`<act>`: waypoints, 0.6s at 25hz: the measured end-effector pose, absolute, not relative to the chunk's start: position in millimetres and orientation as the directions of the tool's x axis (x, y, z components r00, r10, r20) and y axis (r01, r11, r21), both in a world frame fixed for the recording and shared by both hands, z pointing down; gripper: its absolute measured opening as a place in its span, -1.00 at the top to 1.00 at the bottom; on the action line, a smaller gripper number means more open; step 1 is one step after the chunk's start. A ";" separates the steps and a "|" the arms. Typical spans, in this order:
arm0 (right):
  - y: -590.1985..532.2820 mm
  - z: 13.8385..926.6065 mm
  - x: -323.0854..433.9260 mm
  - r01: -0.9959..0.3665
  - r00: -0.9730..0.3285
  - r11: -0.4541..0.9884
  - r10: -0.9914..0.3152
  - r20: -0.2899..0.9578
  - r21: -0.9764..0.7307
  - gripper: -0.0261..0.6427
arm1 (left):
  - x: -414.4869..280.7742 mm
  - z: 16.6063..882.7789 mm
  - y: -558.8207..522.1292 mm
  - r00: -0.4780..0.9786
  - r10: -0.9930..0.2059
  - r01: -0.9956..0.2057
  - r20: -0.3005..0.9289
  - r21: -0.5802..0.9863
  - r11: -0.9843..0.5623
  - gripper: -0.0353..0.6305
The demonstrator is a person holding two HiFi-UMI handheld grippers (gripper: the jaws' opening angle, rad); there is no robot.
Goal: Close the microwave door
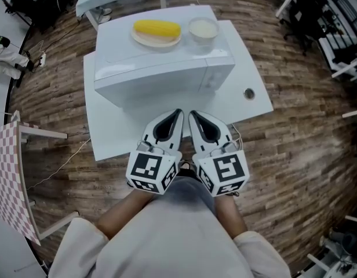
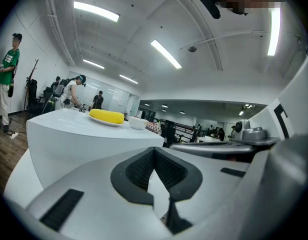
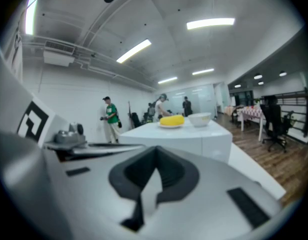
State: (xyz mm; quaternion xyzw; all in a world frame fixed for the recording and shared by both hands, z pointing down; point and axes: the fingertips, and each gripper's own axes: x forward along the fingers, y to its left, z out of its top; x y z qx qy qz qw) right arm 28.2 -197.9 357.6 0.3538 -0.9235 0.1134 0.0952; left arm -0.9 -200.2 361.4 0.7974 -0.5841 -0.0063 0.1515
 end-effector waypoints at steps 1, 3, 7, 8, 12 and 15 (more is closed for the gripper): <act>-197.3 357.9 28.6 -0.676 -0.731 0.723 -0.633 0.257 -0.143 0.85 | 0.5 361.7 -199.3 0.320 -0.933 -0.929 0.167 0.250 -0.274 0.87; -195.7 357.8 27.3 -0.674 -0.732 0.724 -0.630 0.258 -0.145 0.85 | 0.1 361.6 -197.4 0.320 -0.933 -0.928 0.164 0.251 -0.274 0.87; -192.7 358.2 24.6 -0.669 -0.737 0.729 -0.624 0.260 -0.147 0.85 | -2.9 362.1 -194.0 0.313 -0.935 -0.930 0.164 0.254 -0.267 0.87; -192.0 358.4 23.9 -0.667 -0.738 0.730 -0.622 0.260 -0.147 0.85 | -3.6 362.3 -193.4 0.312 -0.936 -0.930 0.165 0.255 -0.265 0.87; -191.2 357.5 20.7 -0.660 -0.744 0.737 -0.617 0.257 -0.144 0.85 | -5.8 362.3 -193.6 0.309 -0.937 -0.930 0.160 0.256 -0.263 0.87; -192.3 357.7 20.1 -0.658 -0.746 0.740 -0.615 0.254 -0.141 0.85 | -5.7 362.6 -195.5 0.311 -0.938 -0.929 0.155 0.256 -0.266 0.87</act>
